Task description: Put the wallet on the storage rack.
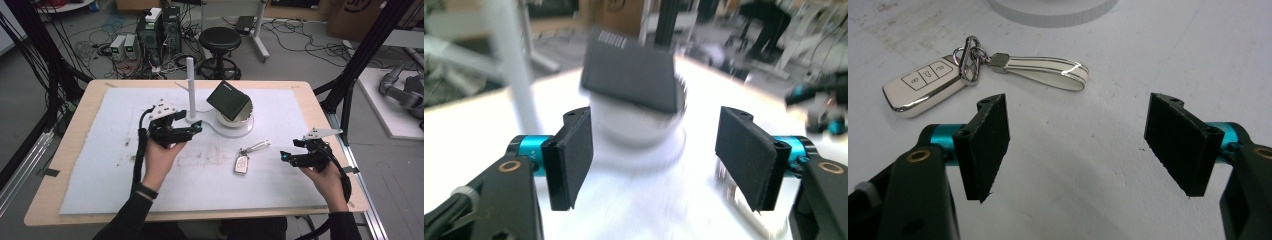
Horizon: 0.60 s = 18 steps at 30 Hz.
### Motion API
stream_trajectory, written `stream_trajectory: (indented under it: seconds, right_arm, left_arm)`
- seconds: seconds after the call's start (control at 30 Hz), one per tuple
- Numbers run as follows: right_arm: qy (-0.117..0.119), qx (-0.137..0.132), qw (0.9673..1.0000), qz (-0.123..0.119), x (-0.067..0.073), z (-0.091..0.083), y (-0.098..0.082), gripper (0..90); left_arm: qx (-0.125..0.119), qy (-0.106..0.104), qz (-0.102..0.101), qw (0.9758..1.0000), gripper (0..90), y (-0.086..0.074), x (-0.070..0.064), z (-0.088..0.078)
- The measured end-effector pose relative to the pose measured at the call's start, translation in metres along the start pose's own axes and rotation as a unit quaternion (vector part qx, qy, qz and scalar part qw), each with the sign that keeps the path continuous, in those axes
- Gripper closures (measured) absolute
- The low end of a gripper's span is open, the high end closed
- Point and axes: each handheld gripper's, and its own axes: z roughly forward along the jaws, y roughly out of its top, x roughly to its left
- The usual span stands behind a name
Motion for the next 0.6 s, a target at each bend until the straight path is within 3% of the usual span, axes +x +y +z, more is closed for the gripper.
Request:
stream_trajectory:
  seconds: [0.2,0.3,0.43,0.5,0.53,0.6]
  right_arm:
    - [0.003,-0.005,1.0,-0.001,0.0,0.002,0.008,26.6]
    - [0.004,-0.007,1.0,-0.003,0.0,0.004,0.011,26.6]
    - [0.007,-0.007,0.9999,-0.003,0.0,0.007,0.015,26.6]
    - [0.011,-0.005,0.9999,-0.003,0.0,0.009,0.016,26.6]
    - [0.009,-0.003,0.9999,-0.003,0.001,0.01,0.016,26.6]
    - [0.011,0.0,0.9999,-0.002,0.001,0.011,0.016,26.7]
  left_arm:
    - [0.057,0.024,0.011,0.998,29.0,-0.018,0.01,-0.039]
    - [0.083,0.031,0.019,0.9959,29.1,-0.028,0.013,-0.056]
    - [0.096,0.029,0.02,0.9947,29.5,-0.039,0.022,-0.072]
    - [0.112,0.055,0.03,0.9917,30.1,-0.042,0.03,-0.079]
    - [0.127,0.068,0.037,0.9889,30.1,-0.042,0.035,-0.083]
    - [0.134,0.068,0.027,0.9883,29.4,-0.043,0.042,-0.089]
